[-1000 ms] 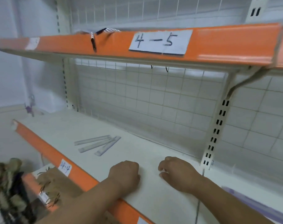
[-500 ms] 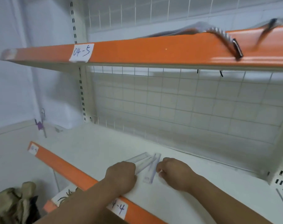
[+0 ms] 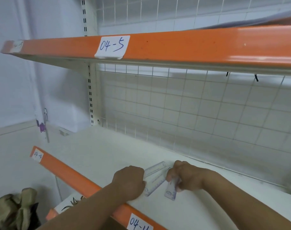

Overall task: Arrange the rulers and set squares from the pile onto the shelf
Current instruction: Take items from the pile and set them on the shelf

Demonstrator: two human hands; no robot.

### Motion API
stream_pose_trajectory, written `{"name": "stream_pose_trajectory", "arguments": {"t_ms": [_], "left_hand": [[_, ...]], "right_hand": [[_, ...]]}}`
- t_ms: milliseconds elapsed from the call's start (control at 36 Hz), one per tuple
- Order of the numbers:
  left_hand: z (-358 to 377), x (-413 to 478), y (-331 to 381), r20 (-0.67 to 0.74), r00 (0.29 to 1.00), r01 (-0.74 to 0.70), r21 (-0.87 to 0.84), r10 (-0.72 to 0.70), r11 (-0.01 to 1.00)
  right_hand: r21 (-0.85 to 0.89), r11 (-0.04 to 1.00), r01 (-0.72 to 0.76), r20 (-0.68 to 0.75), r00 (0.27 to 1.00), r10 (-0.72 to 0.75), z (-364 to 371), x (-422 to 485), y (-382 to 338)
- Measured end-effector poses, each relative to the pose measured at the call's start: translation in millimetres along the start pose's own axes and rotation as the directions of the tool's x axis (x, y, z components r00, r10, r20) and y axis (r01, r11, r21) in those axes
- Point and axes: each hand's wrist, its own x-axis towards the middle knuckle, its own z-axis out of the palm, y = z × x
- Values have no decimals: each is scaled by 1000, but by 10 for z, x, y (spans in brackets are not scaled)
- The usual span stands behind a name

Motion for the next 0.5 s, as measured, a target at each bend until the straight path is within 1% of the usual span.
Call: {"name": "stream_pose_trajectory", "arguments": {"t_ms": [83,222,333,361,444,500], "left_hand": [[4,11,17,-6,1000,-22,-18,22,1000],[34,6,43,-3,998,-65,-34,65,997],[47,18,109,8,994,-113,-19,114,993],[45,14,135,7,992,-128,-20,128,992],[79,22,192,-9,985,-172,-34,172,985],[85,17,254,-27,981,-193,-52,192,980]], "right_hand": [[34,999,-24,5,1000,24,12,1,21],[96,994,-59,-24,998,62,97,-26,66],[64,997,-53,-114,992,60,156,-93,43],[82,996,-41,-154,987,53,174,-113,26],[163,985,56,-277,961,-9,204,-169,-37],[223,972,81,-297,955,-12,180,-243,-73]]}}
